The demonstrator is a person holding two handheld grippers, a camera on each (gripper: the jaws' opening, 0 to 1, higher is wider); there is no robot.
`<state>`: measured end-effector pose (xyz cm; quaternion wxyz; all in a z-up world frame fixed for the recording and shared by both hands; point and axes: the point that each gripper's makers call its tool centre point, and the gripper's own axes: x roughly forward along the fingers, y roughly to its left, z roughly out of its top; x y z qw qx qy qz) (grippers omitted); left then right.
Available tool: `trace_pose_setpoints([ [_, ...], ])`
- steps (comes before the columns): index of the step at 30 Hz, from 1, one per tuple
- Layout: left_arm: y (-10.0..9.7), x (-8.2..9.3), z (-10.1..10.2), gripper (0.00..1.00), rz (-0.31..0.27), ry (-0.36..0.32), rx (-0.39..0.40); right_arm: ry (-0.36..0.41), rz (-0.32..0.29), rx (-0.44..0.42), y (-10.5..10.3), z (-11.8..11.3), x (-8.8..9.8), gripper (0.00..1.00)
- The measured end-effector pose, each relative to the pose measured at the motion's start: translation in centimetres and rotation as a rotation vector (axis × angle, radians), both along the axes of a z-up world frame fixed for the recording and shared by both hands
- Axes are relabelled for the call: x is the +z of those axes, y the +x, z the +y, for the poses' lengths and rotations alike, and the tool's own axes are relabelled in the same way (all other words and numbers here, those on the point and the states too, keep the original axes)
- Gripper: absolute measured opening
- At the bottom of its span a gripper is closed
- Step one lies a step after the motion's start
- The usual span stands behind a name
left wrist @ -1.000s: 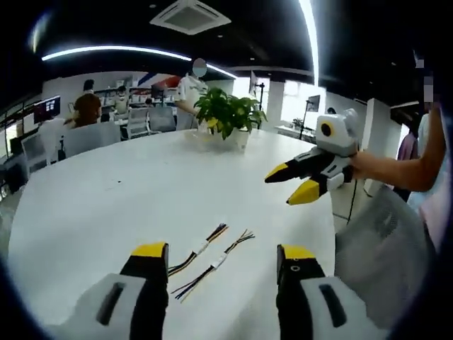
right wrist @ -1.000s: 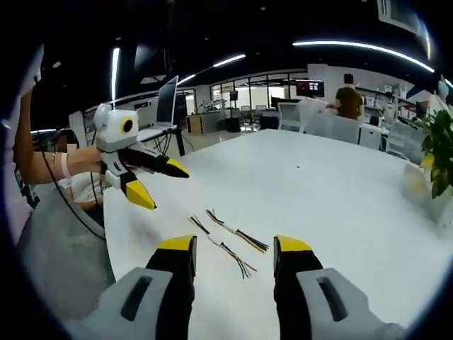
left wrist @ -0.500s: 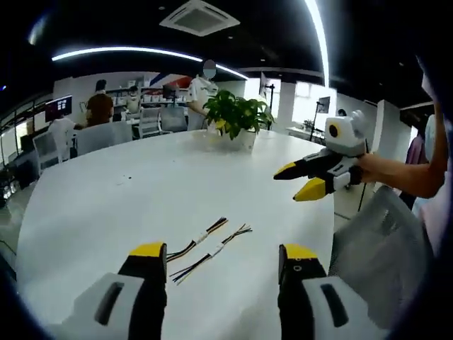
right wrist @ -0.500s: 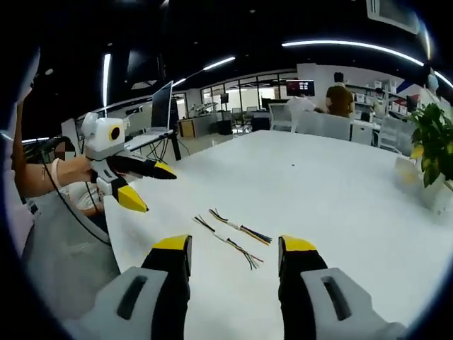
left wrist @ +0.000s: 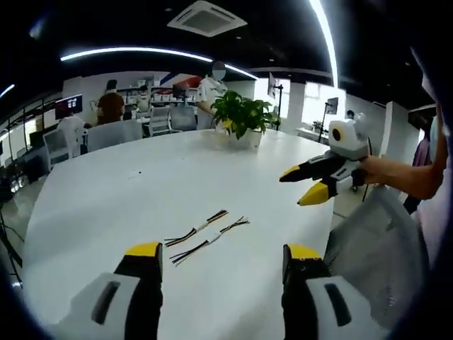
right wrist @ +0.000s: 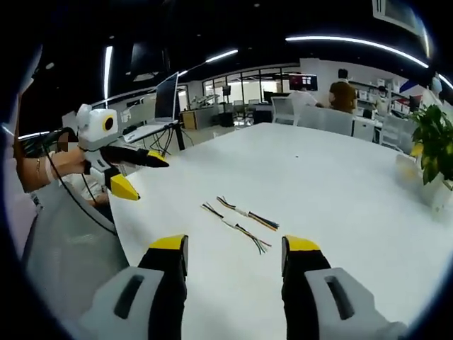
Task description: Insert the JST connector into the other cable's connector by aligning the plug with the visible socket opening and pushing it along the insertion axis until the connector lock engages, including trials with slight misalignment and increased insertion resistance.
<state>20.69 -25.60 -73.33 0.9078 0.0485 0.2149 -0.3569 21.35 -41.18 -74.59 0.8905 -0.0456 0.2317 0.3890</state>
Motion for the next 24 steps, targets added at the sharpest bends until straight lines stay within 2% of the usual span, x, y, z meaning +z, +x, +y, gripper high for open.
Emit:
trace_pose_setpoints([
  [4, -0.6, 0.0, 0.1, 0.66, 0.003, -0.004, 0.007, -0.015, 0.009, 0.013, -0.7, 0.2, -0.2, 0.51],
  [5, -0.7, -0.1, 0.1, 0.66, 0.005, 0.0, 0.009, -0.048, 0.002, 0.023, -1.0, 0.0, -0.5, 0.51],
  [7, -0.9, -0.1, 0.1, 0.66, 0.006, 0.004, 0.011, -0.068, 0.002, 0.034, -1.4, -0.1, -0.6, 0.5],
  [12, -1.5, 0.2, 0.0, 0.66, -0.003, -0.003, 0.022, -0.068, 0.005, 0.029, -2.1, -0.4, -0.4, 0.51],
  [17, -2.5, 0.0, 0.1, 0.66, 0.012, -0.004, 0.033, -0.065, 0.011, 0.022, -2.8, -0.5, -0.6, 0.51],
  [24, -3.5, -0.3, 0.6, 0.66, 0.027, -0.006, 0.055, -0.104, 0.005, 0.032, -3.2, -0.8, -0.7, 0.5],
])
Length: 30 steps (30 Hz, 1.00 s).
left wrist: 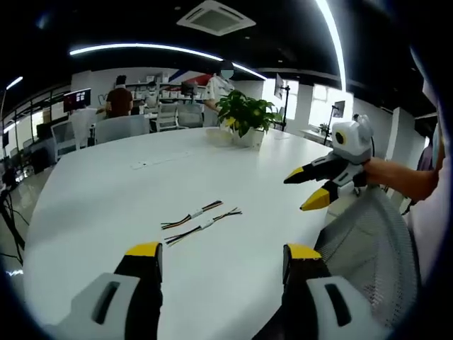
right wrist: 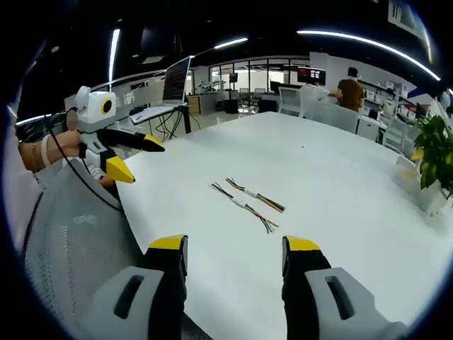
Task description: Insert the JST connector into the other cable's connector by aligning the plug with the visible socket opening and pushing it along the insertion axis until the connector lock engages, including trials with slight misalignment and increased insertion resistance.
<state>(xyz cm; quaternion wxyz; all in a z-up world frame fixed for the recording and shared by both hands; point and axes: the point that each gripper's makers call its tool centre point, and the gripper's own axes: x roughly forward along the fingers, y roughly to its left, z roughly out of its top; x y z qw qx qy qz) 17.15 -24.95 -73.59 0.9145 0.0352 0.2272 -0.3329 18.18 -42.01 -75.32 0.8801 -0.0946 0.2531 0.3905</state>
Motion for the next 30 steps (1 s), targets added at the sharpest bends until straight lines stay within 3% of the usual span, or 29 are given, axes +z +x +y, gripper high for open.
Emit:
trace_pose_setpoints([
  [10, -1.2, -0.7, 0.9, 0.66, 0.002, -0.014, 0.056, -0.005, 0.007, 0.015, -1.1, 0.2, 0.1, 0.5],
  [15, -1.2, -0.1, 1.1, 0.65, -0.022, -0.021, 0.067, 0.006, 0.003, 0.01, -1.3, 0.3, 0.6, 0.51],
  [30, -1.6, 0.2, 0.5, 0.64, -0.051, -0.007, 0.026, 0.008, -0.039, -0.011, -1.2, 0.0, 1.3, 0.49],
])
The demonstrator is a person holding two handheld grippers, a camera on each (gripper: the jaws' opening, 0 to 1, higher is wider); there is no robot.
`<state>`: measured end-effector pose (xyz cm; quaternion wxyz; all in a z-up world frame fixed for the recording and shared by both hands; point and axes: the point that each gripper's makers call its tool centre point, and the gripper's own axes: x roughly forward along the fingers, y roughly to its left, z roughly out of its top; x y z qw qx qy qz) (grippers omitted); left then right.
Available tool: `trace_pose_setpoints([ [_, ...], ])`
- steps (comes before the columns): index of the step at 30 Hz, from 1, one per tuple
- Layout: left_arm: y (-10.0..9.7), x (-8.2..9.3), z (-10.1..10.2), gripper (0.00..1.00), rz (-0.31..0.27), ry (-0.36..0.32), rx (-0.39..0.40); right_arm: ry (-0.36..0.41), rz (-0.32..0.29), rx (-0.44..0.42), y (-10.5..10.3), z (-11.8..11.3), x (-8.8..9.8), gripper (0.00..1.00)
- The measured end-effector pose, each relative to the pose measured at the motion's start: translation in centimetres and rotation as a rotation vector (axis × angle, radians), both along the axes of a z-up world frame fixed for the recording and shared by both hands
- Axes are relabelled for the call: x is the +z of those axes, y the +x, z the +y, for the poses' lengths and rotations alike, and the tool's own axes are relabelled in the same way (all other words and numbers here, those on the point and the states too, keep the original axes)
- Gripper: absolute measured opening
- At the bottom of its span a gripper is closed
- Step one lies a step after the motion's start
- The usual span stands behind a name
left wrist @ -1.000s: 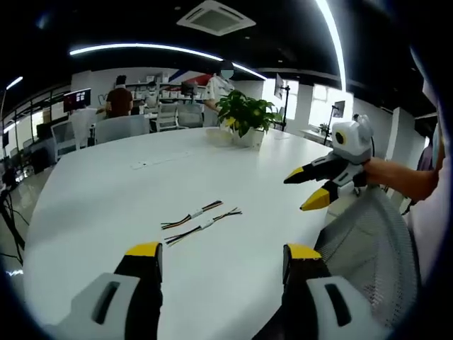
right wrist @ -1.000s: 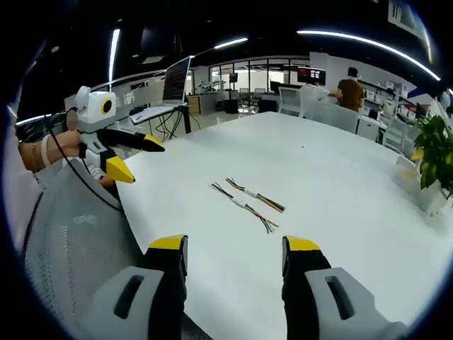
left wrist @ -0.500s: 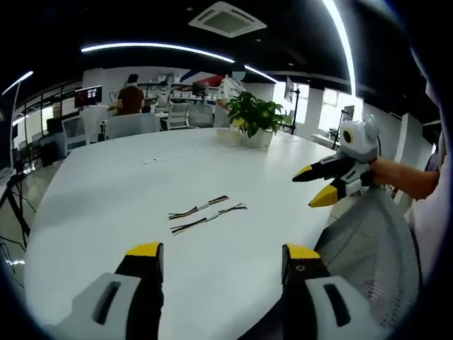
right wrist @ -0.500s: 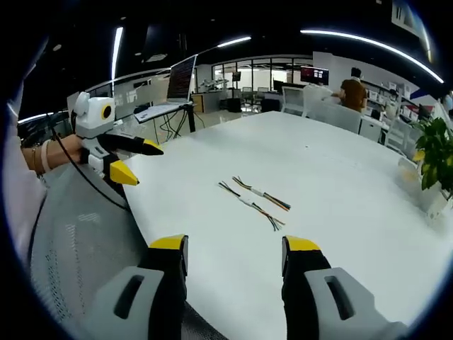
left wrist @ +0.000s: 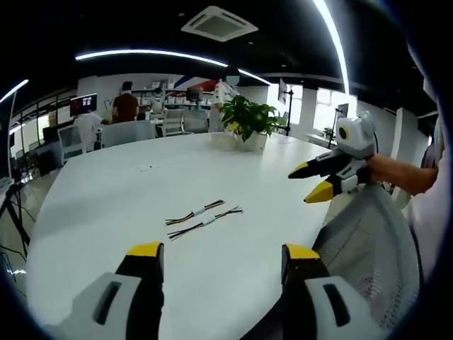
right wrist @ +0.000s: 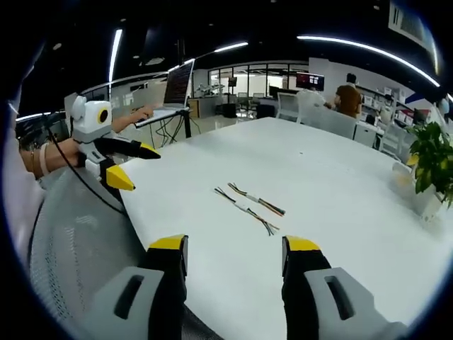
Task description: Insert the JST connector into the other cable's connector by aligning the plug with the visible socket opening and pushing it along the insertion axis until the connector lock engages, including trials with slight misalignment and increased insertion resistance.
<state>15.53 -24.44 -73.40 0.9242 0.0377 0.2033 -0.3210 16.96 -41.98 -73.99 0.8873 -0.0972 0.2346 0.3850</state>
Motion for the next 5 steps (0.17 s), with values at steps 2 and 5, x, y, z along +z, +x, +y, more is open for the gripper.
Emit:
trace_pose_setpoints([
  [2, -0.05, 0.13, -0.04, 0.64, -0.007, 0.002, -0.001, 0.002, -0.004, 0.005, -0.06, 0.11, 0.12, 0.48],
  [5, 0.0, 0.19, -0.03, 0.64, -0.011, 0.004, 0.0, 0.01, -0.008, 0.006, -0.07, 0.17, 0.29, 0.48],
])
